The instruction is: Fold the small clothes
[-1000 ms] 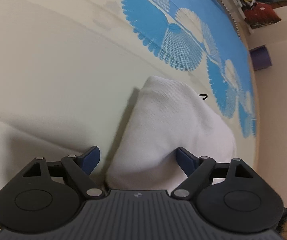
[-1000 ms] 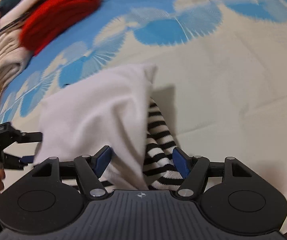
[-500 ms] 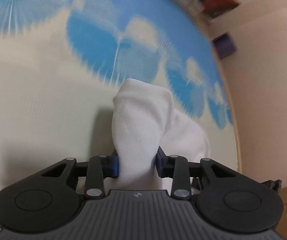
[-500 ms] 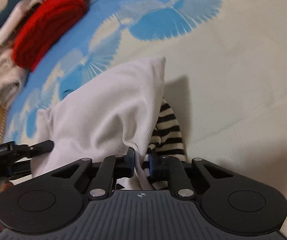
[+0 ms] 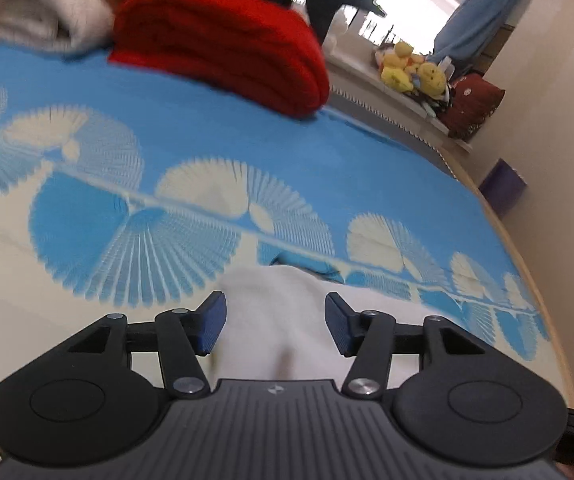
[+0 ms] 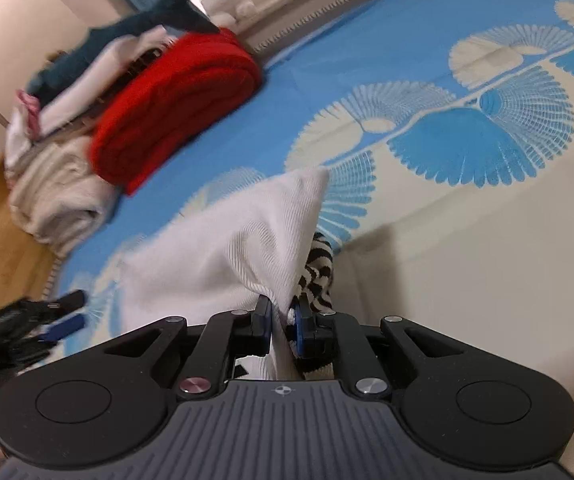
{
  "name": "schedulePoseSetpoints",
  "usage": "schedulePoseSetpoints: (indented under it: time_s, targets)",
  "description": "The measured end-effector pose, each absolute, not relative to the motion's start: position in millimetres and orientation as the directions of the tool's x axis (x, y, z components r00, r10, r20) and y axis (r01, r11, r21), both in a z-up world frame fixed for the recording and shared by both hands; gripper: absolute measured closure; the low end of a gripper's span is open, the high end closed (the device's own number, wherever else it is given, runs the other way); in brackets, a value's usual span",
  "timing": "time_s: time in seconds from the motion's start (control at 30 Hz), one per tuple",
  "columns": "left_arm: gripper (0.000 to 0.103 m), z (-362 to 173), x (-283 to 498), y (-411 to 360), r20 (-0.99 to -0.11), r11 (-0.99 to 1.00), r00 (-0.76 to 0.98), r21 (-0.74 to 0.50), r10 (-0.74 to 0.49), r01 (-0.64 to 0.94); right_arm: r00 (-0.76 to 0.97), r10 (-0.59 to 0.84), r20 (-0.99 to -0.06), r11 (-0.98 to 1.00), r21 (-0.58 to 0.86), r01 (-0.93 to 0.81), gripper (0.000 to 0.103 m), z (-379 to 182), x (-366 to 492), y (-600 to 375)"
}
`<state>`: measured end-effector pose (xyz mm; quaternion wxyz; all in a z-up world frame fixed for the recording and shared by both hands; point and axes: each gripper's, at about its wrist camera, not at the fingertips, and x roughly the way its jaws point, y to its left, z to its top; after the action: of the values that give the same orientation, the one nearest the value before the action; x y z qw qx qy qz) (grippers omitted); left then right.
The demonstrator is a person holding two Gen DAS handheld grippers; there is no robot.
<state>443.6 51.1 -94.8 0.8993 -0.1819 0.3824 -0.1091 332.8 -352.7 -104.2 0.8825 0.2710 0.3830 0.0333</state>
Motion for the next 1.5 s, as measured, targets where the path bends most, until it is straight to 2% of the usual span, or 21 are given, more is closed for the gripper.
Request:
schedulePoseSetpoints:
  time_s: [0.07,0.13,0.23,0.3,0.37,0.5,0.53,0.6,0.67,0.73,0.77,0.8,0.83,0.9,0.93,1.03,1.1,1.2,1.37,1.43,1.5]
  targets:
    - [0.044,-101,444,51,-0.679,0.892,0.62,-0.444,-0.394,0.082,0.695,0.2,-0.69,0.893,0.421,0.16,0.094,-110,339,-348]
    - [0.043,-112,443,47,-0.723,0.895,0.548,-0.431,-0.421,0.119,0.68,0.193,-0.708,0.886,0.423,0.189,0.095,-118,344,-351]
    - [0.032,-136,437,44,-0.802,0.907,0.432,-0.402,-0.413,0.122,0.671,0.146,-0.727,0.886,0.397,0.238,0.095,-121,343,-360]
    - [0.027,-152,435,45,-0.842,0.913,0.355,-0.395,-0.405,0.105,0.673,0.134,-0.728,0.868,0.414,0.275,0.089,-119,339,-370]
    - [0.023,-170,431,51,-0.859,0.911,0.31,-0.405,-0.409,0.08,0.678,0.217,-0.702,0.823,0.505,0.26,0.079,-117,330,-377]
    - [0.02,-193,429,64,-0.841,0.877,0.275,-0.479,-0.466,0.021,0.618,0.338,-0.71,0.833,0.531,0.155,0.036,-116,320,-366]
    - [0.02,-193,430,67,-0.835,0.869,0.273,-0.496,-0.478,0.004,0.583,0.347,-0.735,0.847,0.512,0.141,0.032,-119,319,-362]
    - [0.022,-191,427,73,-0.819,0.848,0.278,-0.53,-0.503,-0.026,0.518,0.324,-0.791,0.882,0.451,0.137,0.034,-129,316,-354]
    - [0.022,-188,426,77,-0.808,0.836,0.284,-0.547,-0.516,-0.036,0.478,0.319,-0.819,0.895,0.426,0.133,0.045,-136,311,-352]
    - [0.022,-186,423,75,-0.816,0.842,0.272,-0.538,-0.51,-0.037,0.461,0.349,-0.816,0.89,0.443,0.111,0.08,-137,308,-350]
    - [0.022,-188,422,72,-0.824,0.849,0.262,-0.528,-0.502,-0.034,0.459,0.349,-0.817,0.896,0.435,0.093,0.092,-137,306,-348]
    - [0.027,-189,419,69,-0.827,0.856,0.265,-0.517,-0.495,-0.017,0.466,0.341,-0.816,0.903,0.423,0.08,0.098,-135,305,-346]
    - [0.033,-187,418,68,-0.828,0.862,0.278,-0.507,-0.487,0.002,0.483,0.329,-0.811,0.907,0.415,0.078,0.098,-132,303,-346]
    - [0.057,-180,416,71,-0.81,0.851,0.309,-0.526,-0.498,-0.007,0.54,0.318,-0.779,0.885,0.449,0.125,0.099,-121,299,-357]
    - [0.06,-177,415,72,-0.8,0.843,0.323,-0.538,-0.506,-0.012,0.555,0.313,-0.771,0.874,0.462,0.15,0.099,-119,298,-362]
    - [0.058,-179,411,66,-0.831,0.877,0.3,-0.478,-0.469,0.048,0.5,0.284,-0.818,0.876,0.433,0.212,0.099,-128,297,-367]
    - [0.05,-180,409,63,-0.848,0.891,0.287,-0.45,-0.445,0.053,0.468,0.267,-0.842,0.889,0.403,0.218,0.098,-134,297,-361]
    - [0.051,-163,406,65,-0.839,0.894,0.321,-0.445,-0.439,0.058,0.495,0.245,-0.834,0.901,0.384,0.201,0.092,-127,297,-354]
    - [0.047,-159,393,53,-0.871,0.925,0.316,-0.336,-0.376,0.175,0.459,0.255,-0.851,0.912,0.369,0.18,0.091,-132,298,-351]
    - [0.041,-166,388,47,-0.896,0.941,0.303,-0.272,-0.325,0.203,0.4,0.221,-0.889,0.926,0.32,0.2,0.091,-143,298,-353]
    - [0.04,-162,386,43,-0.895,0.944,0.321,-0.249,-0.309,0.215,0.328,0.148,-0.933,0.951,0.226,0.212,0.09,-153,297,-350]
